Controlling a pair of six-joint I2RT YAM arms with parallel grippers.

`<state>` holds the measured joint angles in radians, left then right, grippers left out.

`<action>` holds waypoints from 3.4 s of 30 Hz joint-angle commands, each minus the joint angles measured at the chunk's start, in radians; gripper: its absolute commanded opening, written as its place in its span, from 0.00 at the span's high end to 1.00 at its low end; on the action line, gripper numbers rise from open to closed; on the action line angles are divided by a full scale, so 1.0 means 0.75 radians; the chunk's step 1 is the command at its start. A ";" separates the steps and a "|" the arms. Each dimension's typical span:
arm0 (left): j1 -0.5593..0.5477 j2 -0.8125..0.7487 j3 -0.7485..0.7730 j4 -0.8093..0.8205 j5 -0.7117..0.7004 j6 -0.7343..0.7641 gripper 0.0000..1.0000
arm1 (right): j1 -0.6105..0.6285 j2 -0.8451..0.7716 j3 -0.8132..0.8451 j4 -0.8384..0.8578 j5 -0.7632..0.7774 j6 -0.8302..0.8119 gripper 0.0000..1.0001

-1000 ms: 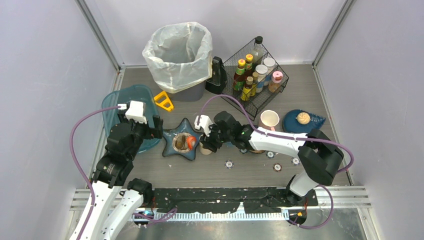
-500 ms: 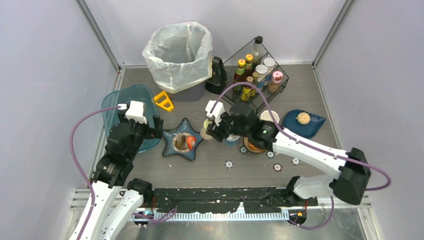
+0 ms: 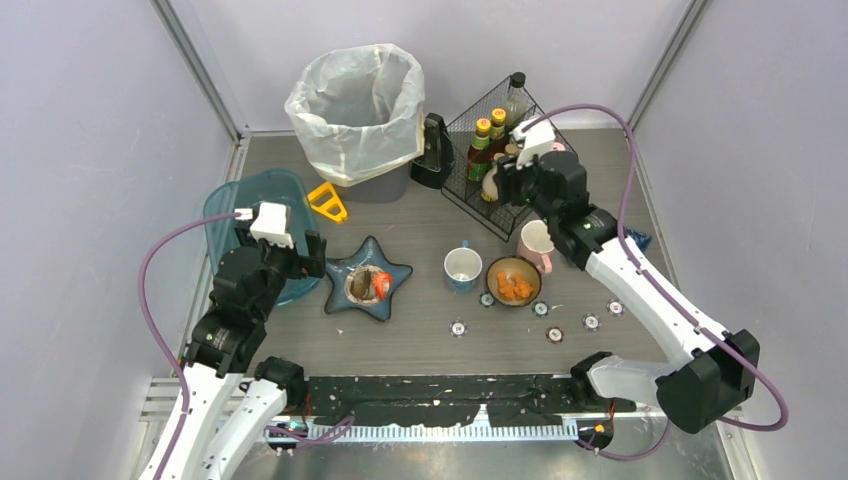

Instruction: Clear the kitchen counter

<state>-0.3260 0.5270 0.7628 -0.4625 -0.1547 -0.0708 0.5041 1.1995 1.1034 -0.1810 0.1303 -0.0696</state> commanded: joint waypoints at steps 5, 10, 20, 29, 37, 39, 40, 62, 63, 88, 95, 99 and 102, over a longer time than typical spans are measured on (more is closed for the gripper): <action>-0.002 -0.017 0.037 0.042 0.022 -0.002 0.05 | -0.290 0.041 0.015 0.146 0.091 0.189 0.95; -0.003 -0.013 0.037 0.041 0.022 -0.002 0.05 | -0.399 0.146 0.046 0.179 0.054 0.227 0.95; -0.003 -0.004 0.035 0.042 0.015 0.001 0.05 | -0.457 0.348 0.067 0.327 -0.044 0.207 0.95; -0.003 0.007 0.034 0.042 0.010 0.006 0.05 | -0.530 0.572 0.133 0.371 -0.061 0.209 0.95; -0.003 0.013 0.034 0.043 0.012 0.008 0.05 | -0.551 0.670 0.148 0.431 0.033 0.138 0.81; -0.003 0.013 0.035 0.041 0.012 0.008 0.05 | -0.553 0.676 0.154 0.422 0.027 0.132 0.71; -0.003 0.012 0.033 0.041 0.012 0.008 0.05 | -0.551 0.674 0.155 0.421 0.020 0.135 0.64; -0.003 -0.027 0.039 0.041 0.024 -0.004 0.05 | -0.551 -0.026 -0.121 0.298 -0.362 0.472 0.05; -0.003 -0.029 0.040 0.041 0.024 -0.006 0.05 | -0.551 -0.046 -0.138 0.298 -0.374 0.506 0.05; -0.005 -0.040 0.040 0.040 0.031 -0.026 0.05 | -0.565 -0.706 -0.638 -0.129 0.604 0.967 0.05; -0.005 -0.063 0.041 0.040 0.028 -0.030 0.05 | -0.696 -0.583 -0.580 -0.333 0.596 1.122 0.03; -0.005 -0.068 0.041 0.041 0.033 -0.030 0.05 | -0.874 -0.464 -0.579 -0.363 0.467 1.269 0.04; -0.009 -0.067 0.039 0.042 0.034 -0.030 0.05 | -1.009 -0.354 -0.580 -0.348 0.302 1.391 0.09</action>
<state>-0.3271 0.4835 0.7628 -0.4633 -0.1444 -0.0792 -0.1509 0.8566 0.6312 -0.4240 0.4747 0.8047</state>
